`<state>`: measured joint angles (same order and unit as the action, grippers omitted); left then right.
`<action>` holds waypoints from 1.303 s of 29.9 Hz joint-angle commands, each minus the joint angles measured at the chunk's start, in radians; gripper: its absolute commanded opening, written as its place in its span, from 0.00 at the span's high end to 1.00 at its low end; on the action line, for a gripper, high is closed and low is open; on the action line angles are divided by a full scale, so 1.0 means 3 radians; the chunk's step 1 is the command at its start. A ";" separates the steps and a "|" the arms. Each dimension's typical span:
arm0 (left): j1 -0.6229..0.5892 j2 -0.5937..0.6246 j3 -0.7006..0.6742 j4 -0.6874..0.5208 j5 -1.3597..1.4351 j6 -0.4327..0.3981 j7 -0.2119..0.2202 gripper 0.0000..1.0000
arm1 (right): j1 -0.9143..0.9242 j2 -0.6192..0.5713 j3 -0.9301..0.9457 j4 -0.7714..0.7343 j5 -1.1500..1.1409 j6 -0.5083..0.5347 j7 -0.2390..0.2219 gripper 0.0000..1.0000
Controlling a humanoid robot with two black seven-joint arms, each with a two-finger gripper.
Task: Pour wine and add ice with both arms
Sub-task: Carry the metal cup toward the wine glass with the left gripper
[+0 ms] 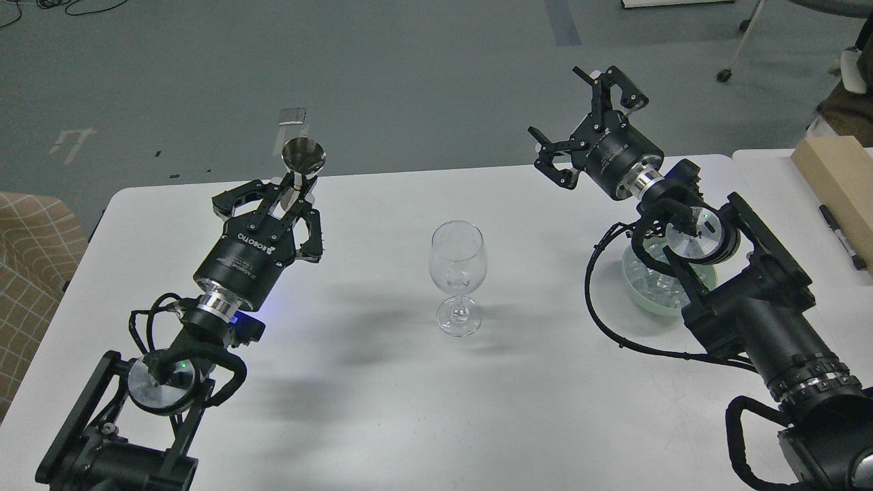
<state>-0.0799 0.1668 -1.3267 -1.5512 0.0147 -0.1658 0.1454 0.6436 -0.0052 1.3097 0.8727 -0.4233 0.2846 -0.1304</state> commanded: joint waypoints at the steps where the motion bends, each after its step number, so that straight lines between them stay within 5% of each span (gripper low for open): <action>1: -0.0086 0.0027 0.0035 0.0001 0.0002 0.0006 -0.0004 0.96 | -0.0033 -0.0013 0.0001 0.0021 0.0000 -0.0003 0.0000 0.00; 39: -0.0414 0.0196 0.0362 0.0001 0.0007 0.0011 0.0016 0.96 | -0.0131 -0.0059 0.0011 0.0016 0.0005 0.0003 0.0000 0.00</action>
<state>-0.2011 0.2252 -1.2195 -1.5509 0.0165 -0.1626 0.1496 0.6044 -0.0232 1.3145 0.8777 -0.4219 0.2855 -0.1304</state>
